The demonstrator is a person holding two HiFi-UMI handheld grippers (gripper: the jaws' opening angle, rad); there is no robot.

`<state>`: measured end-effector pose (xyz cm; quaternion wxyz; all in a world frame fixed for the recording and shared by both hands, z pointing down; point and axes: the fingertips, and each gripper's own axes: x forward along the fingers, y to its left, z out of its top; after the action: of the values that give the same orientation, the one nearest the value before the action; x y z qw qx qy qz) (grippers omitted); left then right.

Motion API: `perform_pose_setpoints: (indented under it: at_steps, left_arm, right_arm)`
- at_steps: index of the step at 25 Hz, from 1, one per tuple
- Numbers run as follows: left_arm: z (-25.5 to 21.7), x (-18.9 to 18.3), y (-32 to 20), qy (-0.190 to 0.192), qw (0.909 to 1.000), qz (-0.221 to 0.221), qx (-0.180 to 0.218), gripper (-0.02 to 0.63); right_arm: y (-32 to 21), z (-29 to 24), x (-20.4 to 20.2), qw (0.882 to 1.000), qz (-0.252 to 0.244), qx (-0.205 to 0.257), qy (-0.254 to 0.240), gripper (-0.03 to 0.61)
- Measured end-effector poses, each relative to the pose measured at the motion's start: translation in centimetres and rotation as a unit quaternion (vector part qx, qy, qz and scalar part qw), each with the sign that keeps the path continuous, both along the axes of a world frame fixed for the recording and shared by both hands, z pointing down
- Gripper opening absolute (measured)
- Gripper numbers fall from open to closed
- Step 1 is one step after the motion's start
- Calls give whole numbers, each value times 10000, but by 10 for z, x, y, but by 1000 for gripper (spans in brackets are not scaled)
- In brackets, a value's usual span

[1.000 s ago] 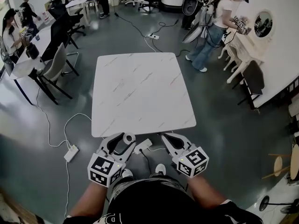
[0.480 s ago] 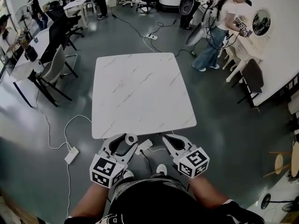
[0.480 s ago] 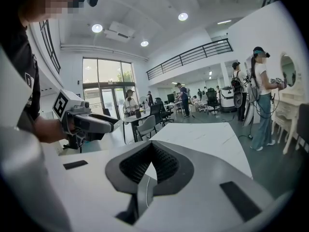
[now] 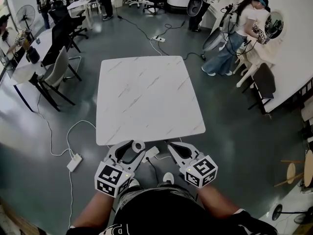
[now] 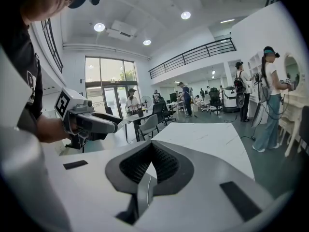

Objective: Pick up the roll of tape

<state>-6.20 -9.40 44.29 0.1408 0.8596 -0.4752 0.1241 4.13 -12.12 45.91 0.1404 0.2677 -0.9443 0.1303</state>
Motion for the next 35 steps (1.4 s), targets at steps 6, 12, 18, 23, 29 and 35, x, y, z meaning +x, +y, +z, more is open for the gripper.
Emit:
perform_pose_setpoints:
  at_steps: [6,12,18,23,29,35]
  left_arm:
    - [-2,-2,2,-17,10000,-21,18,210]
    - [-1,-1,3,-4,10000,-7,4,210]
    - [-2,2,3,23,10000,13,-11,210]
    - [-1,1,4,-6,10000,31,-7,210]
    - [1,-2,6,-4,10000,23,7,210]
    - [-2,0,5,-1,10000,37,20,210]
  right_arm:
    - [1,-1,1,10000,10,16,-2,5]
    - [1,-1,1,10000,40,38,-14,5]
    - [-1,-2,5,9999,106,30,-20,5]
    - [-2,-2,7,9998,159,-17,-89,5]
    - [1,2,3,9998,143,-43,-97,5]
    - [0,1,3,9999,116,-56,-72,5]
